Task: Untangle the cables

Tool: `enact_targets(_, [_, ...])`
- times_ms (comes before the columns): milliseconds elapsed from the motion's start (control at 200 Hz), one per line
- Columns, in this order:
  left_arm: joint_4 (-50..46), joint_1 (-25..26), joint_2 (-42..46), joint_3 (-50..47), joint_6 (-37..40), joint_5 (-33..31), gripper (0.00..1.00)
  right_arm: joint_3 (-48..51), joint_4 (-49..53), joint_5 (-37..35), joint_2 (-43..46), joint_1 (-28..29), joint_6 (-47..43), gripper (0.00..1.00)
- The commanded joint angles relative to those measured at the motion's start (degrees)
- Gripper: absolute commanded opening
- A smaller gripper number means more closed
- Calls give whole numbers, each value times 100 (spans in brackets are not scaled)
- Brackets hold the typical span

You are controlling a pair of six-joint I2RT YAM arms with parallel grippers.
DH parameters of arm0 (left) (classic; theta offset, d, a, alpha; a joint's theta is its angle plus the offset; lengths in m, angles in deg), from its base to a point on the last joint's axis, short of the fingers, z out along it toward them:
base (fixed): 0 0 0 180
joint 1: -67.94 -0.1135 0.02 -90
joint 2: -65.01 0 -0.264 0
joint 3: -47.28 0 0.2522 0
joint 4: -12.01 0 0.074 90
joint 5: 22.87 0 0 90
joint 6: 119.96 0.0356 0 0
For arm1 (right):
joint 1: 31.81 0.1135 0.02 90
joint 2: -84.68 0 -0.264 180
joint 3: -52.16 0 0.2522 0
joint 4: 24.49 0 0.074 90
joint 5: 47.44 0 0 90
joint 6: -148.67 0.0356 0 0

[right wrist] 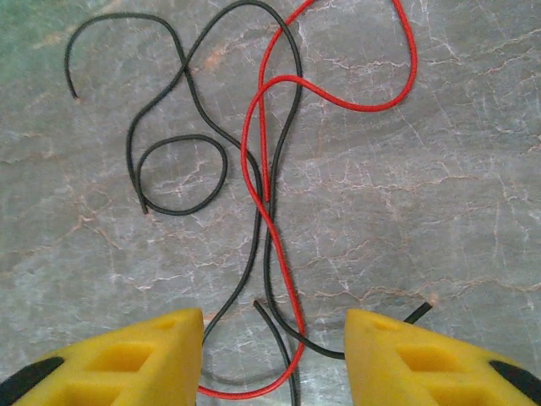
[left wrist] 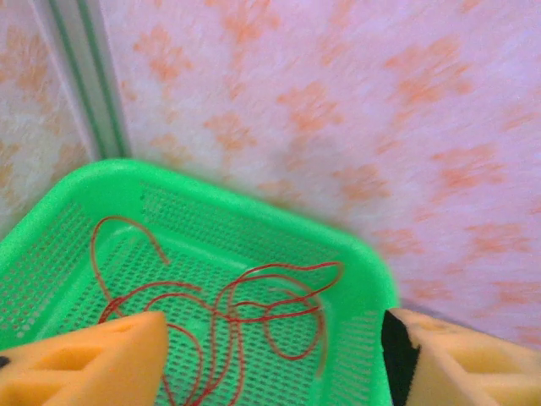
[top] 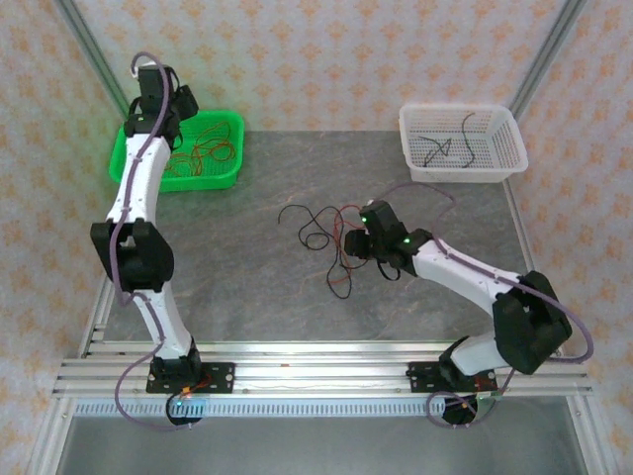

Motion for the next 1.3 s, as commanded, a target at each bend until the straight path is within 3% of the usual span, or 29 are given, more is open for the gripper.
enact_targets(0, [-422,166,436,115,-239,620,72,-416,419,-181,-241,46,-291,48])
enact_targets(210, [-716,744,1370,-509,-157,441,73,-1091,591,-100,-867,274,-503,48])
enact_targets(450, [208,1443,3137,-3109,-667,396,73,-2255,872,-211,-1953,706,-787,46])
enact_targets(721, [497,2097,4833,-5424,-1239,238,72,-4075,1362,-833,-3440,700,-2599,42])
enact_targets(866, [265,2227,5366,-5994,-1396,130,72,-4942,1488,-721,-4172,575,-3568,39])
enact_targets(1106, [7,2237,5920,-6500,-1509,31,72,-5978,1839,-585,-4832,241,-4361,39])
enact_targets(1291, [-154,2241,6141,-6538,-1521,-38,72,-5854,2290,-840,-4735,-7,-4837,40])
